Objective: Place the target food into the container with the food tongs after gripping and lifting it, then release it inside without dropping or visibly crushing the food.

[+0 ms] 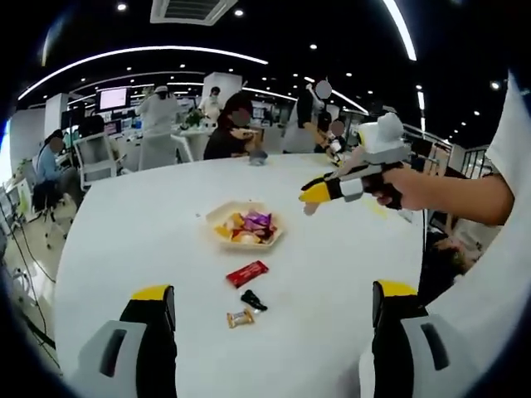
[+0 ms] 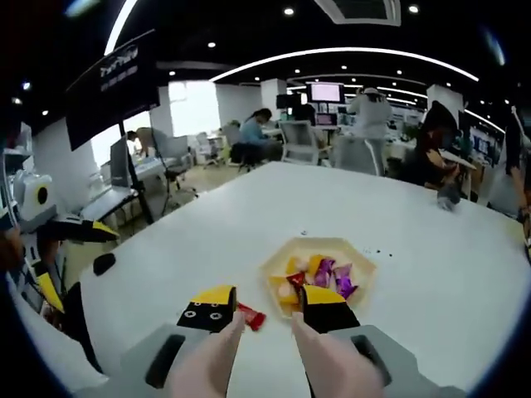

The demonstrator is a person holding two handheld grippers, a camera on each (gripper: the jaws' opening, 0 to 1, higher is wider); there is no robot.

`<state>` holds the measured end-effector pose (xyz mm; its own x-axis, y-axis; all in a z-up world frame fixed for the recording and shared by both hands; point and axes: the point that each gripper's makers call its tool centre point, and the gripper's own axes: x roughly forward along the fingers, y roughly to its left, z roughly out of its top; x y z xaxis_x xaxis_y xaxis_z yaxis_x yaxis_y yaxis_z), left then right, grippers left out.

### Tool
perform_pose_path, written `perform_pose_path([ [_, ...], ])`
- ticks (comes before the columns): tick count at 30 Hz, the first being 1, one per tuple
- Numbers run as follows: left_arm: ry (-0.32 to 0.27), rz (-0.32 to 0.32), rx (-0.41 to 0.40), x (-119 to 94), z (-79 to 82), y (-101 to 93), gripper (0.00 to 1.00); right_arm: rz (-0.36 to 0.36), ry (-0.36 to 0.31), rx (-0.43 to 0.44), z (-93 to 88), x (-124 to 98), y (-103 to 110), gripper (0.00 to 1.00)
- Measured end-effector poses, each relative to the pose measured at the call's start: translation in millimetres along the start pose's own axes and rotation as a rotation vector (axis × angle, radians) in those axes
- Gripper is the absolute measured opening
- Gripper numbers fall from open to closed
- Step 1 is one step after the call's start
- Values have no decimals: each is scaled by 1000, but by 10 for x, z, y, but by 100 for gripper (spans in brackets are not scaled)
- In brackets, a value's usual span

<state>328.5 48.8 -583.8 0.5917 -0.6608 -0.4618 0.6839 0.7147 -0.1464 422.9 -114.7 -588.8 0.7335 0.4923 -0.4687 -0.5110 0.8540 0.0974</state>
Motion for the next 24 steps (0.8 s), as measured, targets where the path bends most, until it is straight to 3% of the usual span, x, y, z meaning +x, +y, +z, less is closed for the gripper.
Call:
perform_pose_path([
  [6, 4, -51, 33, 118, 74, -11, 99, -22, -12, 21, -109, -132, 131, 30],
  [14, 14, -97, 57, 237, 133, -5, 99, -56, -8, 66, -155, -127, -32, 30],
  [24, 4, -79, 55, 222, 185, 148, 99, -82, -7, 72, -158, -86, -135, 30],
])
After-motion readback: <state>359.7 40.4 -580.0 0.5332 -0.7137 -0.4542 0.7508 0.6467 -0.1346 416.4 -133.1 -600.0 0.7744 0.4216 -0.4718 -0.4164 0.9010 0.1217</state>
